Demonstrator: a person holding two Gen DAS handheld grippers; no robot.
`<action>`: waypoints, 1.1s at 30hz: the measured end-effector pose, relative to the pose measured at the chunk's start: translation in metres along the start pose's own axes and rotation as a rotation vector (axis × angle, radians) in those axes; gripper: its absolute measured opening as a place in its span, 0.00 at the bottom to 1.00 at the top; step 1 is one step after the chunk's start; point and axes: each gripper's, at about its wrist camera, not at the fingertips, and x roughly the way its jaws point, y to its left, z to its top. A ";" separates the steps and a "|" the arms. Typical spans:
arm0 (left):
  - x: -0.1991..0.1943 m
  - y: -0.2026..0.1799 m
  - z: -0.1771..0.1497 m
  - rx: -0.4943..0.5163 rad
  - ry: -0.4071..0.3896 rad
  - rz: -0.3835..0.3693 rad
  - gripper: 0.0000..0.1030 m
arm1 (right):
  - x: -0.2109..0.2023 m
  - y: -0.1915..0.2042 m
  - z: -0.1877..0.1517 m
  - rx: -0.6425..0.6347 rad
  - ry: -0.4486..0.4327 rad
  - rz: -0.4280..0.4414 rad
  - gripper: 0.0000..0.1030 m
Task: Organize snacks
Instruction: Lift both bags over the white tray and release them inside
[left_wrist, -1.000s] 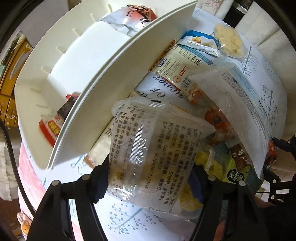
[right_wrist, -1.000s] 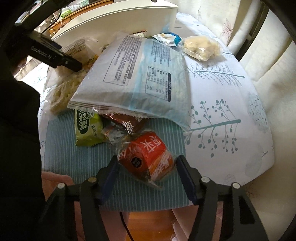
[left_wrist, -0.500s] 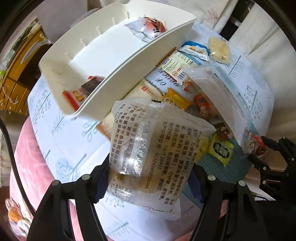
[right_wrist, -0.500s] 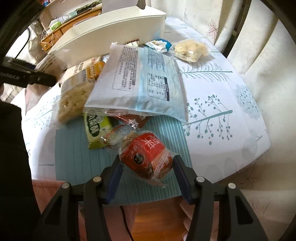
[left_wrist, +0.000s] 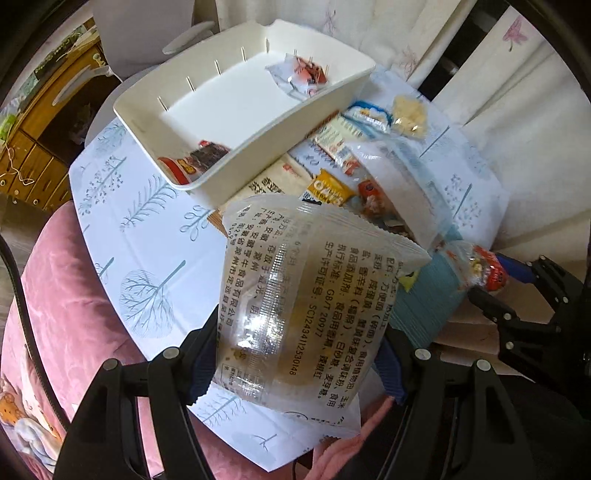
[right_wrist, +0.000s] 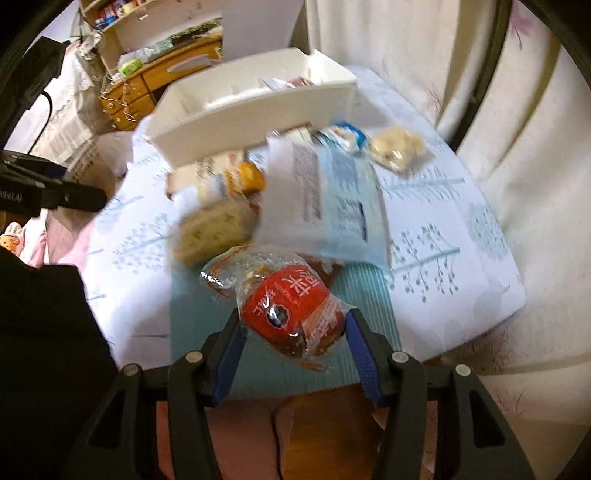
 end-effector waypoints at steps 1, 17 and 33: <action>-0.006 0.001 0.000 -0.008 -0.009 0.003 0.69 | 0.003 0.003 0.006 -0.007 -0.007 0.005 0.53; -0.067 0.037 0.060 -0.168 -0.127 0.009 0.70 | 0.009 0.028 0.115 -0.026 -0.102 0.146 0.53; -0.043 0.110 0.152 -0.394 -0.200 0.023 0.71 | 0.041 0.028 0.243 -0.107 -0.226 0.141 0.54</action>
